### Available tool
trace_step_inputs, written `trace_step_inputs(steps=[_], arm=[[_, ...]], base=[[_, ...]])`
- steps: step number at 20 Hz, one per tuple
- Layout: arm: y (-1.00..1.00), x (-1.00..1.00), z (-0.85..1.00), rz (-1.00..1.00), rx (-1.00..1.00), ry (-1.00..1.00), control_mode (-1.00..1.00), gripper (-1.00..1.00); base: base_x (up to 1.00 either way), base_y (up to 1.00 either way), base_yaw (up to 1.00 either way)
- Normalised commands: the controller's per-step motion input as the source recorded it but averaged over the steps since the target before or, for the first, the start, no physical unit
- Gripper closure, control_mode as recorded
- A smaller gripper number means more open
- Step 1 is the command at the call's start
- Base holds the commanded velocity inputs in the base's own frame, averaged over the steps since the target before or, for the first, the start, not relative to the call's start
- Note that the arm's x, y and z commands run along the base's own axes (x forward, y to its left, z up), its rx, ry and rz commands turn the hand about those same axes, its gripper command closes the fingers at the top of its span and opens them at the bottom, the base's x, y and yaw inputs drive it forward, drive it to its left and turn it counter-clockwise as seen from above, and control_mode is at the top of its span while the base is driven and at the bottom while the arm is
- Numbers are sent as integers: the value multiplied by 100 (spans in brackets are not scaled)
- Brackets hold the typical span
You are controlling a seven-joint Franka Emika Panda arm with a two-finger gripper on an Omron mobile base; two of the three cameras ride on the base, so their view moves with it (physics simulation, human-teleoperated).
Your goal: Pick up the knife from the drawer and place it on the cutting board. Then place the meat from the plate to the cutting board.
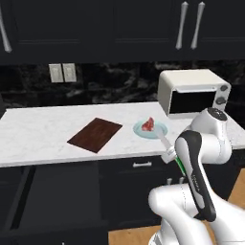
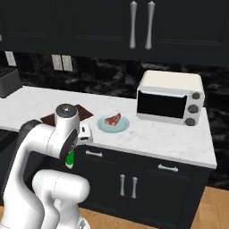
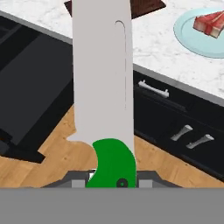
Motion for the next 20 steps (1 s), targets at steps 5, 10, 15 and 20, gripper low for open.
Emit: trace_step_inputs(steps=[5,10,15,20], arm=[[0,0,0,0,0,0,100,100],[0,0,0,0,0,0,100,100],[0,0,0,0,0,0,100,100],[0,0,0,0,0,0,100,100]], base=[[76,0,22],[60,8,15],[27,10,2],[2,21,0]])
